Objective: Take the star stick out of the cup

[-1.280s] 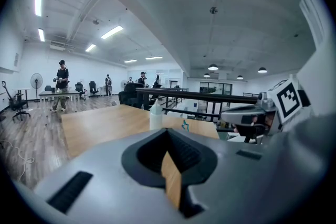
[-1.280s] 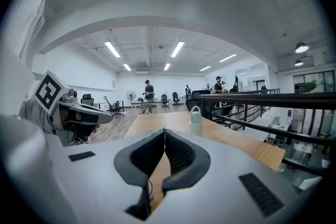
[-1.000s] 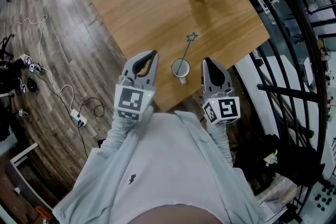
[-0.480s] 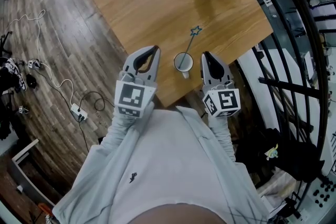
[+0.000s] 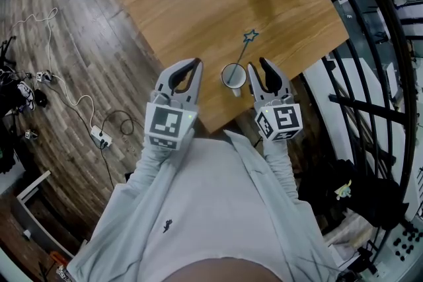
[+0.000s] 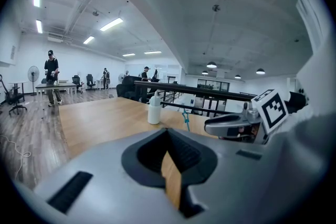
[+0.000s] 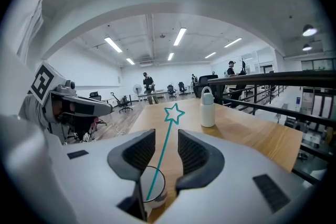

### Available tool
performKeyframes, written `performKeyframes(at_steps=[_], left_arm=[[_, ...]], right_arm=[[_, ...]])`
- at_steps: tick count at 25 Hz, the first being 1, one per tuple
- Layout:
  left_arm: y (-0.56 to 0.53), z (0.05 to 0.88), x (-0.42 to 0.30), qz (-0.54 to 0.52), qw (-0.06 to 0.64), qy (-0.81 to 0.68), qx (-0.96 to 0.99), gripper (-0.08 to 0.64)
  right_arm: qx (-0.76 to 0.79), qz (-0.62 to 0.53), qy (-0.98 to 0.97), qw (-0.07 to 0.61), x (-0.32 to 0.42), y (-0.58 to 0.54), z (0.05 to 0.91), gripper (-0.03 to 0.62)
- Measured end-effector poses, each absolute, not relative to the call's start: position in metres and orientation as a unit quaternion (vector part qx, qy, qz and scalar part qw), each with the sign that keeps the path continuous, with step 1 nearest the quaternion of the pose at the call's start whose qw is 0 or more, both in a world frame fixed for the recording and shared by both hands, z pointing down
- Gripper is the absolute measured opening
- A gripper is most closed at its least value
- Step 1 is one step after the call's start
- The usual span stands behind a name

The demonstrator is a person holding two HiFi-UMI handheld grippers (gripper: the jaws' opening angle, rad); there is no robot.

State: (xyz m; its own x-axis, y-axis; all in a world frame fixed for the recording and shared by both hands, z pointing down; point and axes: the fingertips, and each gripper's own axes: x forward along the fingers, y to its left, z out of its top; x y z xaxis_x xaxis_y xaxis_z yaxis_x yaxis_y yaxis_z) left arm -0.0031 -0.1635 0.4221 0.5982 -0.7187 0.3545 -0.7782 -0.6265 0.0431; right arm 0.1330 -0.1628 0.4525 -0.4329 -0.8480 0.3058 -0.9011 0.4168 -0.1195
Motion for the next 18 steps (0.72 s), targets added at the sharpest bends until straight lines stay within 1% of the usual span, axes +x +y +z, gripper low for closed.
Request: performKeyframes(at_steps=[4,8,18], left_arm=[[-0.164,0.429,-0.003,0.158,0.102,-0.422,0.887,0.020],[-0.162,0.436,-0.004,0.160,0.109,-0.423,0.885,0.020],[-0.157,0.448,-0.007,0.168,0.121,-0.422,0.882,0.020]], right_arm=[[0.516,0.147,-0.838,0.099,0.133,-0.168,0.465,0.143],[0.504,0.163,-0.841,0.108,0.130,-0.170,0.480,0.176],[0.475,0.175,-0.852,0.133,0.109,-0.175,0.512,0.176]])
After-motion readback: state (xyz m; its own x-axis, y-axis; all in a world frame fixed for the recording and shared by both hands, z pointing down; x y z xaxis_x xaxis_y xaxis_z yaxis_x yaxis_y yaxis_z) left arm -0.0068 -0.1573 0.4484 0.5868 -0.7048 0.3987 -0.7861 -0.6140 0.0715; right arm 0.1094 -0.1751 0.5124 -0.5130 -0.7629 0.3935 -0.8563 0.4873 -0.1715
